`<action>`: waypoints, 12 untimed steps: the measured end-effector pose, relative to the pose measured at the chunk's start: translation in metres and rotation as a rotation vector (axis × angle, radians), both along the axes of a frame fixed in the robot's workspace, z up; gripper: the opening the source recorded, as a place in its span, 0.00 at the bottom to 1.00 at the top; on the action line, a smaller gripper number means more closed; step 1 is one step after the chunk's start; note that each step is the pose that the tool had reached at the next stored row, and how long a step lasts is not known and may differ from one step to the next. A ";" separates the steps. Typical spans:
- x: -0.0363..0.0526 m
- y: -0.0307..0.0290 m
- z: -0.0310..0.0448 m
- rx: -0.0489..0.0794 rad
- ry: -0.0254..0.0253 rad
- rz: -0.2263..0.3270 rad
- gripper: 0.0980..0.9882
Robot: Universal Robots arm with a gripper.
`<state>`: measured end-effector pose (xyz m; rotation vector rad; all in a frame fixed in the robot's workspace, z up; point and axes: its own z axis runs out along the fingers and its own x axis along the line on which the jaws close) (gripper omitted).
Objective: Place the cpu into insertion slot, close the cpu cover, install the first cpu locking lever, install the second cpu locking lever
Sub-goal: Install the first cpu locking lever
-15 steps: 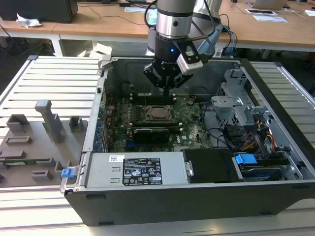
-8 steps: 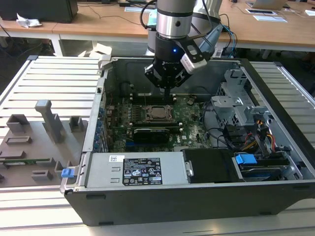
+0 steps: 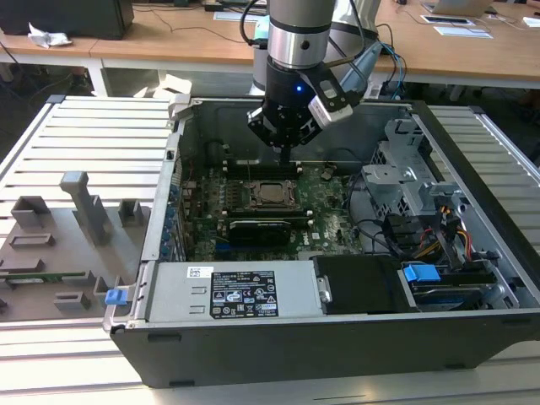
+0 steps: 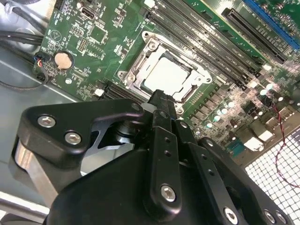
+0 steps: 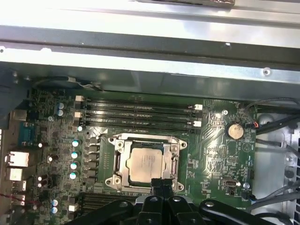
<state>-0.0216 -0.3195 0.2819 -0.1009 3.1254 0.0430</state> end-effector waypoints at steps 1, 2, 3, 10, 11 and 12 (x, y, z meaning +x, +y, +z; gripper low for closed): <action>0.0000 0.0000 0.0000 0.000 0.0000 0.000 0.01; 0.0000 0.0000 0.0000 0.000 0.0001 0.000 0.01; -0.0004 0.0000 0.0000 0.000 0.0000 0.000 0.01; -0.0154 0.0000 0.0000 0.000 0.0000 0.000 0.01; -0.0170 0.0000 0.0000 0.000 0.0000 0.000 0.01; -0.0184 0.0000 0.0000 0.000 0.0000 0.000 0.01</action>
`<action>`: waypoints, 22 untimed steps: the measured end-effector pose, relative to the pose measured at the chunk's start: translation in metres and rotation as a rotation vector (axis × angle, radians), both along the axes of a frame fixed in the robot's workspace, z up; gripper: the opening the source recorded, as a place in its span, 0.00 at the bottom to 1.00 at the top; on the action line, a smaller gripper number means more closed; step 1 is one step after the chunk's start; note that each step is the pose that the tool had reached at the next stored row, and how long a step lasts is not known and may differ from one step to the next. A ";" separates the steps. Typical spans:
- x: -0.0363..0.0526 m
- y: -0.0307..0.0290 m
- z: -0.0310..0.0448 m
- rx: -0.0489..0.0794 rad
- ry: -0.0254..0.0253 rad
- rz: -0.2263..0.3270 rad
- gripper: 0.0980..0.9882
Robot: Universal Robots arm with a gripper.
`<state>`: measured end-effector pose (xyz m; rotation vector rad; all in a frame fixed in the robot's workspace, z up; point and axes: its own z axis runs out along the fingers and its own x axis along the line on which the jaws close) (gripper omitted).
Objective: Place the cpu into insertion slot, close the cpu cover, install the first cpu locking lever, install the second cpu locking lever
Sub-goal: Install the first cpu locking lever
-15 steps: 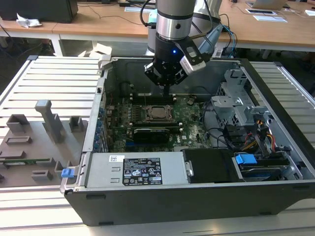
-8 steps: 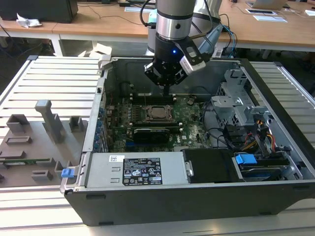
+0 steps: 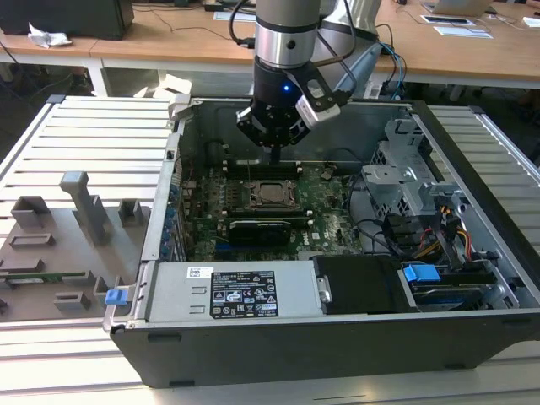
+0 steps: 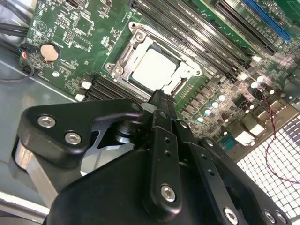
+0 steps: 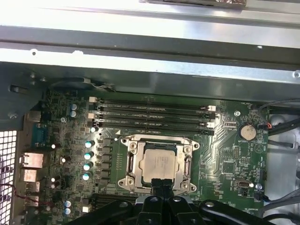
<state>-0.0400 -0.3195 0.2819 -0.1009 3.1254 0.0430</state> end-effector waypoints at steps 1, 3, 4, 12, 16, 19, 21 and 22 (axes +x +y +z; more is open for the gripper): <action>-0.0016 0.0000 0.0000 0.000 0.0001 0.000 0.01; -0.0038 0.0000 0.0000 0.000 0.0000 0.000 0.01; -0.0049 0.0000 0.0000 0.000 0.0000 0.000 0.01; -0.0247 0.0000 0.0000 -0.001 0.0001 0.000 0.01; -0.0344 0.0000 0.0000 0.000 0.0000 0.000 0.01; -0.0437 0.0000 0.0000 0.000 0.0000 0.000 0.01; -0.0482 0.0000 0.0000 0.000 0.0000 0.000 0.01; -0.0501 0.0000 0.0000 0.000 0.0000 0.000 0.01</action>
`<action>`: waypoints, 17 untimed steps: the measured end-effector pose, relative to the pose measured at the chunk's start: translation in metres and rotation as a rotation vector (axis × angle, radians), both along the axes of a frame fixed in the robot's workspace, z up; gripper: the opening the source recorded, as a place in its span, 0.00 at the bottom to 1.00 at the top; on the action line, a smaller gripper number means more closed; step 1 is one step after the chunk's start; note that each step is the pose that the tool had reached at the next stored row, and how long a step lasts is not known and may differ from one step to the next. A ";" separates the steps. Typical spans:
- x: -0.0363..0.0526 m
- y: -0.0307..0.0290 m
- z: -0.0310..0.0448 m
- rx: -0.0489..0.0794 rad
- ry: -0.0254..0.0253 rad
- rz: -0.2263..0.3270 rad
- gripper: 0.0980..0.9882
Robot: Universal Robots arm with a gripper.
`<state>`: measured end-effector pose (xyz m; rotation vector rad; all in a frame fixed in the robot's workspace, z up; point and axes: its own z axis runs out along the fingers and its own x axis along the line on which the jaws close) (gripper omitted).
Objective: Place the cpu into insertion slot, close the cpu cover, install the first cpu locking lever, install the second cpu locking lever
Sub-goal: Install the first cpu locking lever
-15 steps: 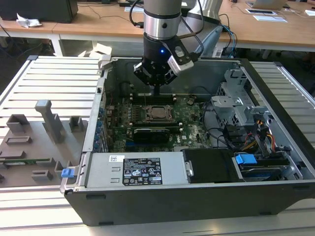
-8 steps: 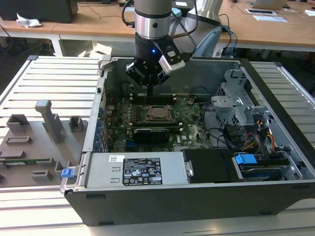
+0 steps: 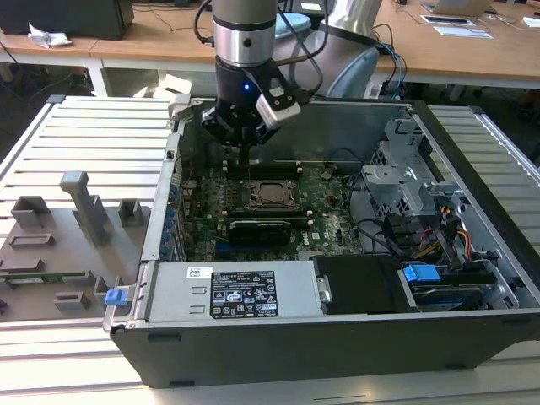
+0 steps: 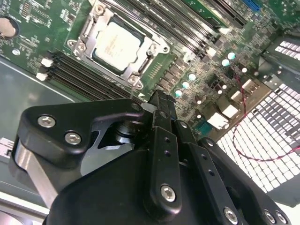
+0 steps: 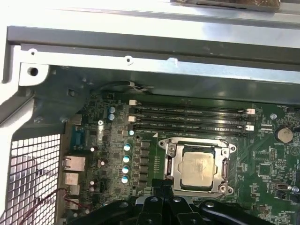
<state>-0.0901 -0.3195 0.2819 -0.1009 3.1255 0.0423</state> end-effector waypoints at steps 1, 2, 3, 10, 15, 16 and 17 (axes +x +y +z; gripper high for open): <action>-0.0018 0.0000 0.0000 0.000 0.0000 0.000 0.01; -0.0035 0.0000 0.0000 0.000 0.0000 0.000 0.01; -0.0060 0.0000 0.0000 0.000 0.0000 0.000 0.01; -0.0142 0.0003 0.0000 0.000 -0.0001 0.000 0.01; -0.0177 0.0094 0.0000 0.000 0.0000 0.000 0.01; -0.0178 0.0121 -0.0001 0.000 0.0000 0.000 0.01; -0.0178 0.0140 -0.0001 0.000 0.0000 0.000 0.01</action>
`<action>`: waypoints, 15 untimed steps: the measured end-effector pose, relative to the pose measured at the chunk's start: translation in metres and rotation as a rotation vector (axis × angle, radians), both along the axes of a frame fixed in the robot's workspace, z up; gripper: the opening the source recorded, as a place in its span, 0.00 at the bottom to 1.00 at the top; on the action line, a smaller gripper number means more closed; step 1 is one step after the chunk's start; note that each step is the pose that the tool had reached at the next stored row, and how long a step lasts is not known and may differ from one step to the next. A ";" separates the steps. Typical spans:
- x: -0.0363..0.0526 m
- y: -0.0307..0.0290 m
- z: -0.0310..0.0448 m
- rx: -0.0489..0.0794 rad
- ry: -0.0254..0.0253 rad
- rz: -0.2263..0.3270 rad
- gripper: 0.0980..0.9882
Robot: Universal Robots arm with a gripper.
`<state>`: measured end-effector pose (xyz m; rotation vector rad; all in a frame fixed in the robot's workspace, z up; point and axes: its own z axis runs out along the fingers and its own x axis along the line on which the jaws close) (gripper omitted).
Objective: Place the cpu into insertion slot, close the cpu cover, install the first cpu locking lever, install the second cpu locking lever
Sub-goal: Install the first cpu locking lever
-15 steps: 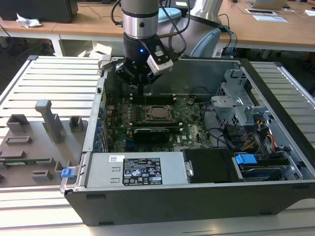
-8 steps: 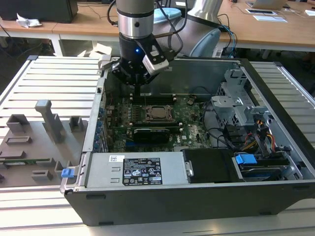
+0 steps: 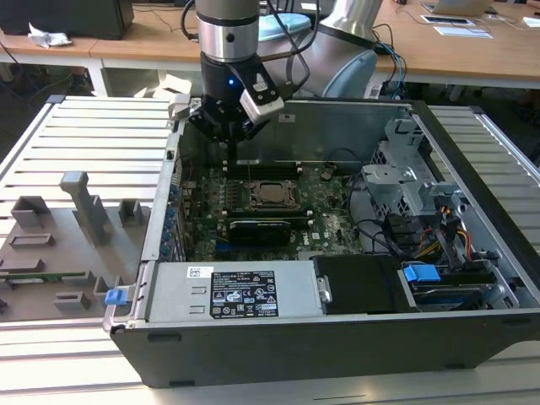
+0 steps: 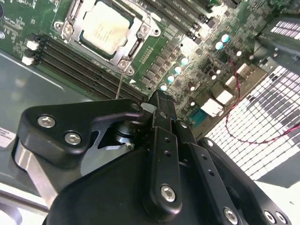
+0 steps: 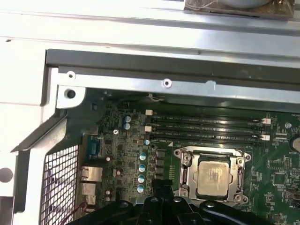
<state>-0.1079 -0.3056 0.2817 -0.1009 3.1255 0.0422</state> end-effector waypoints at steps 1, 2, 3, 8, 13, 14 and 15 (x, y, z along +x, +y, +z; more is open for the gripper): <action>0.0000 0.0021 -0.0001 0.000 -0.0001 0.000 0.01; 0.0000 0.0049 -0.0003 0.000 -0.0001 0.000 0.01; 0.0001 0.0069 -0.0004 0.000 -0.0001 0.000 0.01; 0.0023 0.0193 -0.0037 0.000 0.0000 0.000 0.01; 0.0186 0.0225 -0.0089 0.000 0.0007 0.000 0.01; 0.0220 0.0231 -0.0098 0.000 0.0008 0.000 0.01; 0.0249 0.0236 -0.0106 0.000 0.0008 0.000 0.01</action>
